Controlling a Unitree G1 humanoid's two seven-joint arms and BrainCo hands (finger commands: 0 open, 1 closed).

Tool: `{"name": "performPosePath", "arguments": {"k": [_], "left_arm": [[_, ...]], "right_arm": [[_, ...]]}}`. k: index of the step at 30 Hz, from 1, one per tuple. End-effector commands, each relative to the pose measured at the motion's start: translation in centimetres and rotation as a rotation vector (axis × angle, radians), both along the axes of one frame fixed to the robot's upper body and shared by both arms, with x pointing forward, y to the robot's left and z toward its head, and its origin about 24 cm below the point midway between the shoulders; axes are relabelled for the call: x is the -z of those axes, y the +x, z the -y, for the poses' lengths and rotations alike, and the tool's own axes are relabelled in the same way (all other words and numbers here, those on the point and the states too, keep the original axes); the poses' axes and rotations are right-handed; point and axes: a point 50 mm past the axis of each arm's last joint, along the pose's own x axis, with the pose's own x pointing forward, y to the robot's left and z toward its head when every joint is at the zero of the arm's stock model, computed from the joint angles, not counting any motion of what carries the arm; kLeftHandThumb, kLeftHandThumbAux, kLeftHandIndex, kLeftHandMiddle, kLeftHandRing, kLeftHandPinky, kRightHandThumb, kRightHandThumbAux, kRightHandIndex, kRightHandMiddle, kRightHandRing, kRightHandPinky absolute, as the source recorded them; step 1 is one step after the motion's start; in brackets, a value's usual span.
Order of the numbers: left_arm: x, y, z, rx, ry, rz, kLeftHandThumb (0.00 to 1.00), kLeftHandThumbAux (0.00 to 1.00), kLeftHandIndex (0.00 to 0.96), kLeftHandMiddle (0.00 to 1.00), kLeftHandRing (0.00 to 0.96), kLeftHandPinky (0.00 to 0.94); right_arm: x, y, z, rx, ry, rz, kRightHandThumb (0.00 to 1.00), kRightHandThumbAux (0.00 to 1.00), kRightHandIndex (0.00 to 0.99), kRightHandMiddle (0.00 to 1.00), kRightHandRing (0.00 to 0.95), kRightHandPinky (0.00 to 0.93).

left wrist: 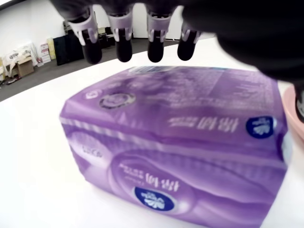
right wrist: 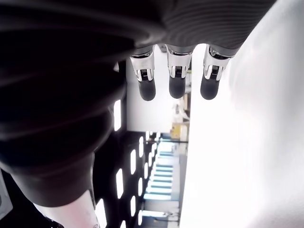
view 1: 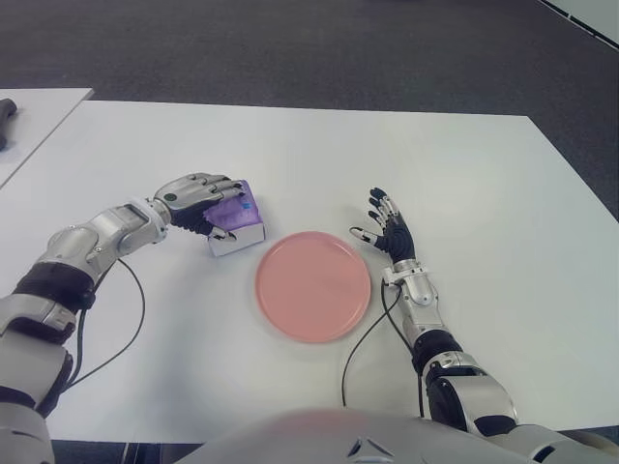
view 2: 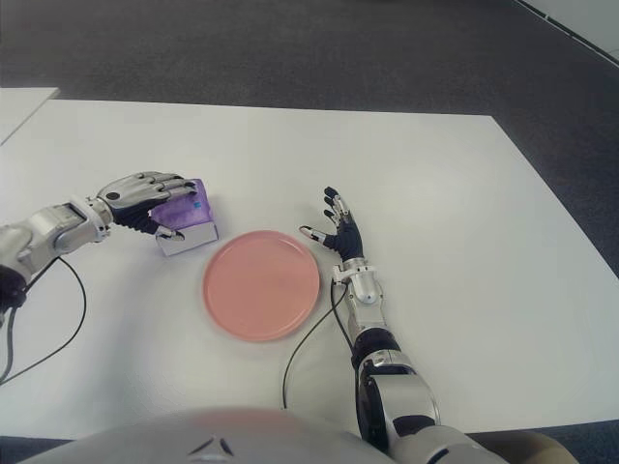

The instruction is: Put the tissue paper into the plate.

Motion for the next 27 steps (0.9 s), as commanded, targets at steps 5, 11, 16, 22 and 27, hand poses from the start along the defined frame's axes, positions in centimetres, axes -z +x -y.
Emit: {"name": "performPosePath", "arguments": {"k": [5, 11, 16, 22, 27], "left_arm": [[3.0, -0.8, -0.4, -0.020, 0.026, -0.019, 0.057, 0.266, 0.000, 0.000, 0.000, 0.000], [4.2, -1.1, -0.8, -0.032, 0.029, -0.028, 0.060, 0.281, 0.000, 0.000, 0.000, 0.000], [5.6, -1.6, -1.1, -0.051, 0.027, -0.027, 0.069, 0.301, 0.000, 0.000, 0.000, 0.000], [7.2, -1.9, -0.8, -0.052, 0.032, -0.013, 0.079, 0.318, 0.000, 0.000, 0.000, 0.000], [7.8, -2.1, -0.5, -0.049, 0.027, -0.006, 0.090, 0.327, 0.000, 0.000, 0.000, 0.000]], "right_arm": [[3.7, -2.8, 0.3, 0.019, 0.007, -0.196, 0.000, 0.866, 0.000, 0.000, 0.000, 0.016], [3.5, -2.7, 0.5, -0.004, 0.020, -0.167, 0.000, 0.873, 0.003, 0.000, 0.000, 0.014], [3.5, -2.9, 0.7, -0.009, 0.004, -0.156, 0.000, 0.875, 0.009, 0.000, 0.000, 0.022], [3.7, -3.0, 1.0, -0.010, -0.001, -0.164, 0.000, 0.877, 0.015, 0.000, 0.000, 0.023], [3.6, -2.9, 1.1, -0.010, 0.002, -0.165, 0.000, 0.877, 0.017, 0.000, 0.000, 0.022]]}}
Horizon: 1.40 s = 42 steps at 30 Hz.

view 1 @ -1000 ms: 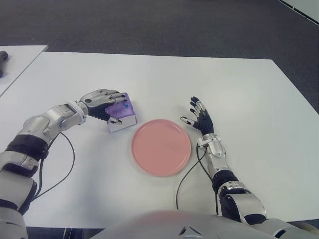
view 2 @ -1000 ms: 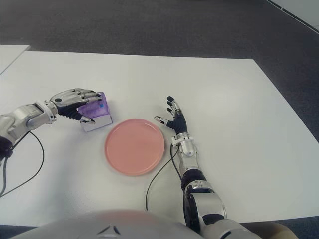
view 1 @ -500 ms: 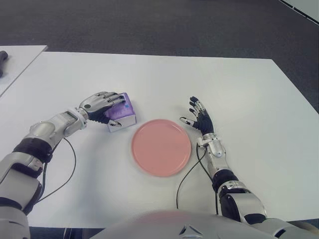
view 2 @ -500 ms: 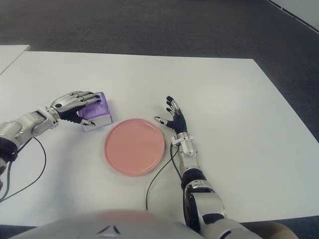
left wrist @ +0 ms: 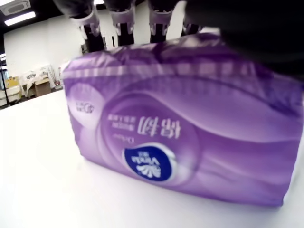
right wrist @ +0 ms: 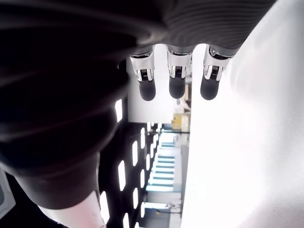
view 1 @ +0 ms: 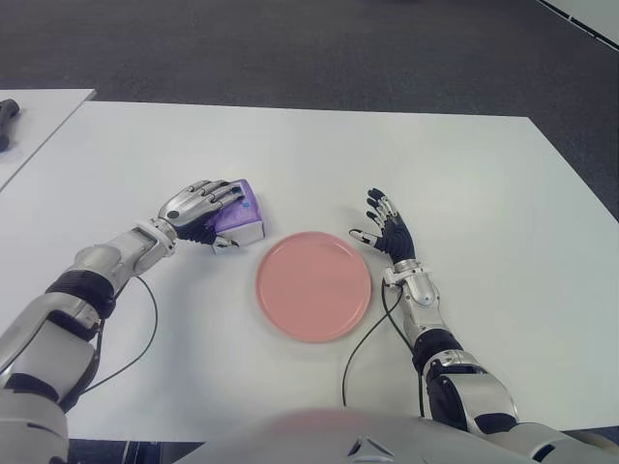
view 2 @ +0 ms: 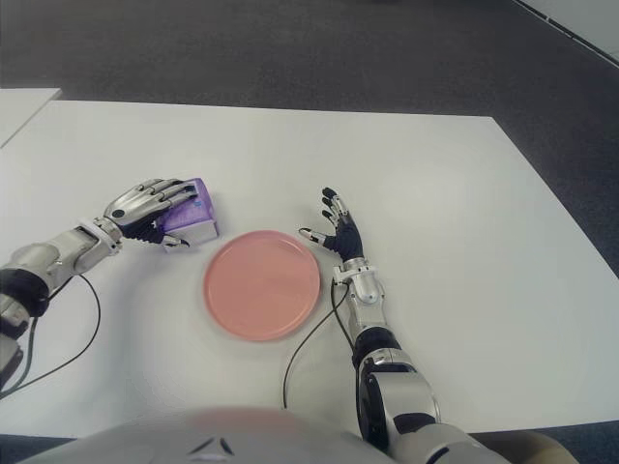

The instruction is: Put the tissue paper into the plate.

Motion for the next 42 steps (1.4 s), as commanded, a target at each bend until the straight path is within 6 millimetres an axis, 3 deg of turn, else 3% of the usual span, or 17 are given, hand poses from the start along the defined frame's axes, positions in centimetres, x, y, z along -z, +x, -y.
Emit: {"name": "performPosePath", "arguments": {"k": [1, 29, 42], "left_arm": [[2.9, -1.6, 0.1, 0.012, 0.069, -0.106, 0.091, 0.327, 0.000, 0.000, 0.000, 0.000], [4.0, -2.2, 1.3, 0.071, 0.064, -0.110, 0.072, 0.339, 0.000, 0.000, 0.000, 0.000], [4.7, -2.1, 2.1, 0.175, 0.337, -0.007, 0.133, 0.172, 0.000, 0.000, 0.000, 0.000]], "right_arm": [[3.6, -2.9, 0.8, 0.026, -0.002, -0.173, 0.000, 0.877, 0.017, 0.000, 0.000, 0.022], [3.4, -3.0, 0.7, 0.020, -0.010, -0.149, 0.000, 0.878, 0.021, 0.000, 0.000, 0.038], [3.2, -3.1, 0.6, 0.017, -0.007, -0.131, 0.000, 0.877, 0.020, 0.000, 0.000, 0.042]]}}
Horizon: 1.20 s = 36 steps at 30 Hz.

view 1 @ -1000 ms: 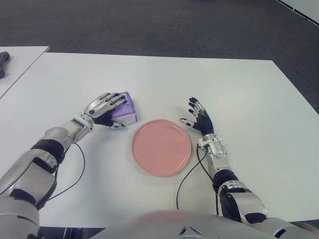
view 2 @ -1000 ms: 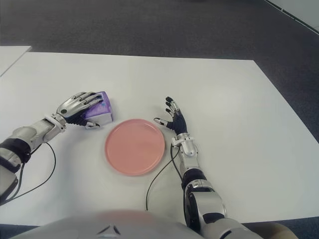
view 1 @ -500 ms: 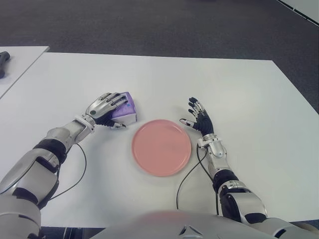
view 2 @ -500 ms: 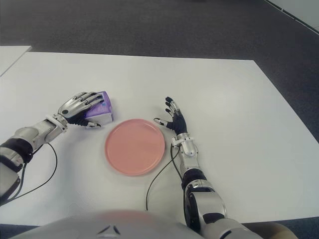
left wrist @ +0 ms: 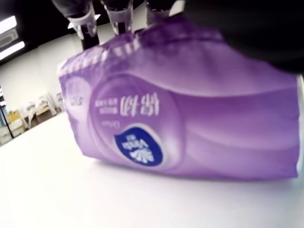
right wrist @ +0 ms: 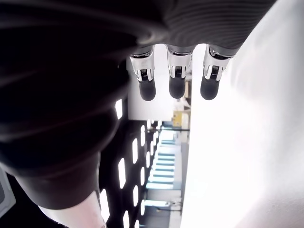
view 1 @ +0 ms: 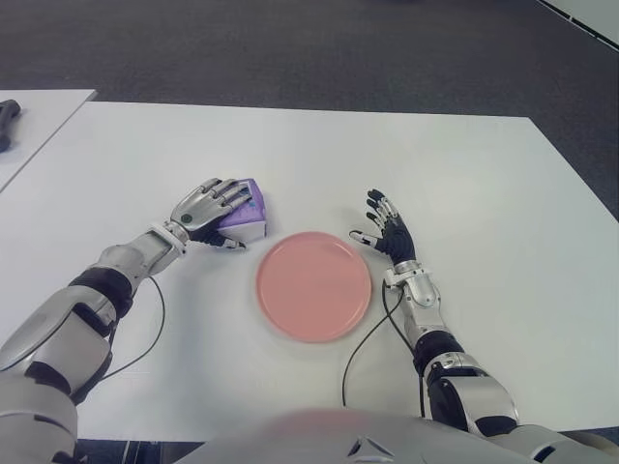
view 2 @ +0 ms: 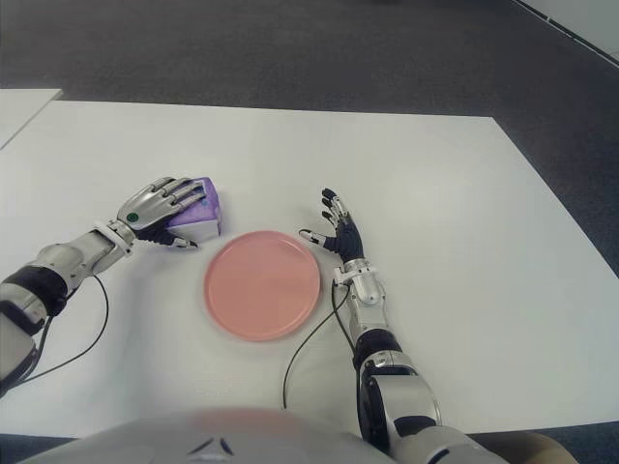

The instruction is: Put the tissue paper into the plate.

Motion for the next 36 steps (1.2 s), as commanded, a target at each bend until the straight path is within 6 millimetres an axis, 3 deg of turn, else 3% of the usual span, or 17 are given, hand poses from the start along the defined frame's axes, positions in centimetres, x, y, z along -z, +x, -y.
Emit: {"name": "performPosePath", "arguments": {"k": [1, 5, 16, 32, 36], "left_arm": [[3.6, -2.4, 0.7, 0.069, 0.165, -0.128, 0.136, 0.167, 0.000, 0.000, 0.000, 0.000], [3.8, -2.3, 0.9, 0.081, 0.201, -0.113, 0.151, 0.146, 0.000, 0.000, 0.000, 0.000], [4.1, -2.2, 1.3, 0.050, 0.204, -0.088, 0.168, 0.204, 0.000, 0.000, 0.000, 0.000], [4.7, -2.2, 1.2, -0.001, 0.127, -0.093, 0.288, 0.427, 0.000, 0.000, 0.000, 0.000], [4.8, -2.1, 1.3, -0.012, 0.110, -0.096, 0.352, 0.512, 0.000, 0.000, 0.000, 0.095]], "right_arm": [[3.2, -2.9, 0.5, 0.013, -0.004, -0.131, 0.000, 0.878, 0.021, 0.000, 0.000, 0.043], [3.2, -3.0, 0.5, 0.010, -0.002, -0.129, 0.000, 0.883, 0.023, 0.000, 0.000, 0.043], [3.4, -2.9, 0.4, 0.020, 0.006, -0.155, 0.000, 0.877, 0.021, 0.000, 0.000, 0.039], [3.2, -3.1, 0.8, -0.001, -0.007, -0.127, 0.000, 0.882, 0.024, 0.000, 0.000, 0.032], [3.3, -3.1, 0.9, -0.004, -0.007, -0.130, 0.000, 0.885, 0.026, 0.000, 0.000, 0.032]]}}
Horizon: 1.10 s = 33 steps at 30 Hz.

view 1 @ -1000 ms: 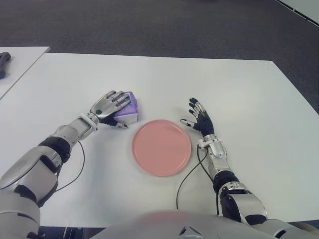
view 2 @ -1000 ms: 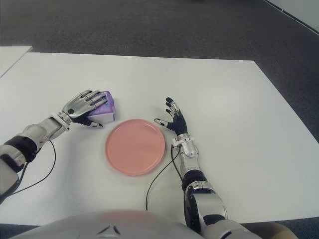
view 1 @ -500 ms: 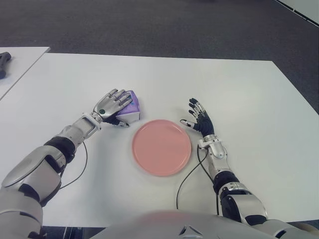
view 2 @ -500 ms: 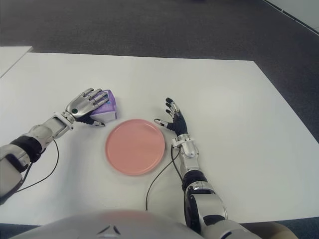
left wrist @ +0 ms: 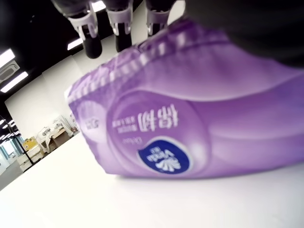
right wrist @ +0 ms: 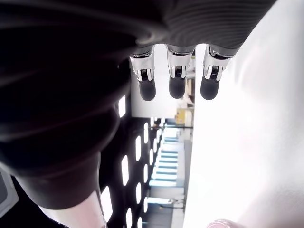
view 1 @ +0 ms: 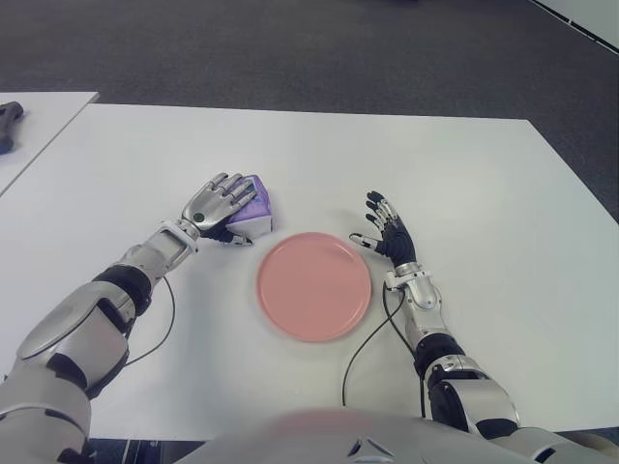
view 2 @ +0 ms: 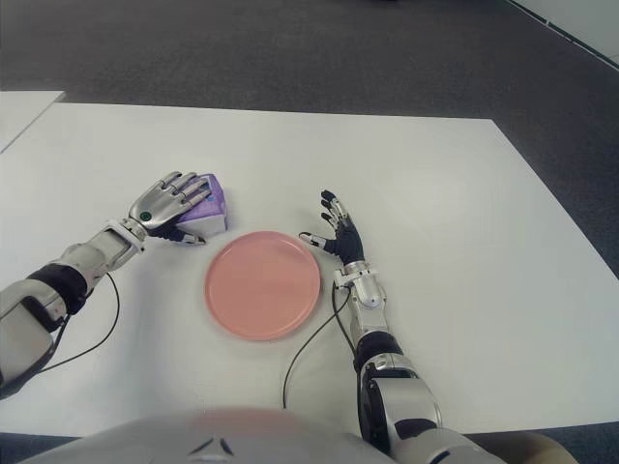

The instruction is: Put the tissue paper into the plate.

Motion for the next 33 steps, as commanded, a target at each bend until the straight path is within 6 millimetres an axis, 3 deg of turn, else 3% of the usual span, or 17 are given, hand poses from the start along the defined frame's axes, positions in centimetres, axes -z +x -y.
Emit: {"name": "performPosePath", "arguments": {"k": [1, 2, 5, 6, 9, 15, 25, 27, 30, 33], "left_arm": [[4.0, -2.7, 0.3, 0.001, 0.040, -0.186, 0.371, 0.529, 0.020, 0.000, 0.041, 0.145], [4.0, -2.6, 0.4, 0.002, 0.028, -0.169, 0.400, 0.553, 0.050, 0.001, 0.102, 0.217], [3.8, -2.6, 0.6, 0.018, 0.002, -0.113, 0.729, 0.630, 0.277, 0.310, 0.385, 0.495], [3.7, -2.6, 0.6, 0.030, -0.007, -0.089, 0.804, 0.641, 0.314, 0.360, 0.435, 0.549], [3.5, -2.6, 0.8, 0.062, -0.032, -0.033, 0.898, 0.649, 0.360, 0.448, 0.504, 0.679], [3.2, -2.8, 1.3, 0.118, -0.112, 0.060, 0.942, 0.651, 0.381, 0.498, 0.538, 0.800], [3.1, -2.7, 2.1, 0.155, -0.154, 0.094, 0.949, 0.651, 0.383, 0.513, 0.542, 0.832], [3.1, -2.6, 2.3, 0.155, -0.162, 0.094, 0.893, 0.660, 0.395, 0.537, 0.720, 0.845], [3.0, -2.5, 2.4, 0.161, -0.165, 0.099, 0.866, 0.664, 0.401, 0.548, 0.804, 0.846], [2.9, -2.5, 2.5, 0.168, -0.165, 0.102, 0.858, 0.665, 0.403, 0.552, 0.830, 0.835]], "right_arm": [[3.2, -2.8, 0.8, 0.015, -0.009, -0.136, 0.000, 0.886, 0.027, 0.000, 0.000, 0.033], [3.2, -2.8, 0.8, 0.019, -0.006, -0.144, 0.000, 0.886, 0.027, 0.000, 0.000, 0.033], [3.3, -2.6, 0.8, 0.027, 0.005, -0.159, 0.000, 0.885, 0.030, 0.000, 0.000, 0.039], [3.3, -2.6, 0.8, 0.028, 0.009, -0.160, 0.000, 0.884, 0.030, 0.000, 0.000, 0.040], [3.3, -2.7, 0.9, 0.027, 0.017, -0.155, 0.000, 0.883, 0.031, 0.000, 0.000, 0.040], [3.2, -2.7, 0.9, 0.020, 0.008, -0.146, 0.000, 0.876, 0.032, 0.000, 0.000, 0.035], [3.0, -2.7, 0.9, 0.014, -0.006, -0.133, 0.000, 0.850, 0.029, 0.000, 0.000, 0.019], [3.0, -2.7, 0.9, 0.010, -0.007, -0.128, 0.000, 0.848, 0.030, 0.000, 0.000, 0.021], [3.1, -2.7, 1.0, 0.009, -0.008, -0.131, 0.000, 0.850, 0.033, 0.000, 0.000, 0.025], [3.1, -2.7, 1.0, 0.010, -0.005, -0.135, 0.000, 0.856, 0.036, 0.000, 0.000, 0.031]]}}
